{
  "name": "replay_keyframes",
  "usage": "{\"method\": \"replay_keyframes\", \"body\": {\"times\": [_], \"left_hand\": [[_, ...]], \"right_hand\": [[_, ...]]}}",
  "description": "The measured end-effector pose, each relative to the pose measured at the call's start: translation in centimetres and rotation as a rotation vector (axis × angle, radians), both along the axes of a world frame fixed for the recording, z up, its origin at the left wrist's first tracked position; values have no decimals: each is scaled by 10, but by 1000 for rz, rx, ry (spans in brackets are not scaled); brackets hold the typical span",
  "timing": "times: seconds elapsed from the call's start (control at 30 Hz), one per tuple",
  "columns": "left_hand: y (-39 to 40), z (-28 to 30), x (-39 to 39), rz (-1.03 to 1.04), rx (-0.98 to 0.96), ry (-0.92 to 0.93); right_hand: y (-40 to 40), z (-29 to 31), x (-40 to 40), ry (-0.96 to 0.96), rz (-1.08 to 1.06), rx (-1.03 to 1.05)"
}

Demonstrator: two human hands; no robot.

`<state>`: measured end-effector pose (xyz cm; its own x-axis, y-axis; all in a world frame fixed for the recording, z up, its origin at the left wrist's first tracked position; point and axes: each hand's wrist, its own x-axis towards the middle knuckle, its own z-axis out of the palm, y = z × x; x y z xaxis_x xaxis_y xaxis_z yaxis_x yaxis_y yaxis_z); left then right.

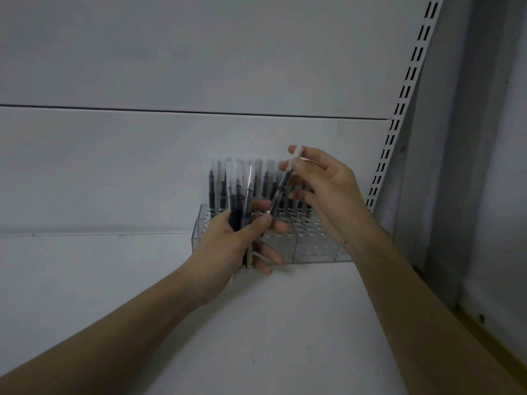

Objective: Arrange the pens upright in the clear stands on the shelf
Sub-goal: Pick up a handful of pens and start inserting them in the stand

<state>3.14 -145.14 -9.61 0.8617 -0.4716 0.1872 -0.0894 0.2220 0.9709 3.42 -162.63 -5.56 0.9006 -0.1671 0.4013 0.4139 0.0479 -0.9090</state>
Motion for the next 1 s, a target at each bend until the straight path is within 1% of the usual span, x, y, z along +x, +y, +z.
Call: {"method": "replay_keyframes", "body": {"times": [0.23,0.5,0.6,0.7,0.73,0.83,0.9,1.0], "left_hand": [[-1,0,-1,55,26,-30],[-2,-1,-1,71,47,-48],[-2,-1,-1,46,71,-47],[-2,-2,-3,17,115,-82],[-2,-3,-4,10,124,-86],[-3,-3,-6,-21,106,-49],[-4,-1,-8,-45,97,-50],[-4,1,-11,-65,87,-18]], "right_hand": [[4,-1,2,-4,-25,55],[3,1,-1,-12,-53,10],[-6,4,1,-53,-146,82],[-21,9,2,-130,-306,185],[-25,9,2,-152,-378,173],[-34,7,3,-210,-571,51],[-36,4,4,-221,-630,-28],[-37,-1,7,-214,-656,-133]]}}
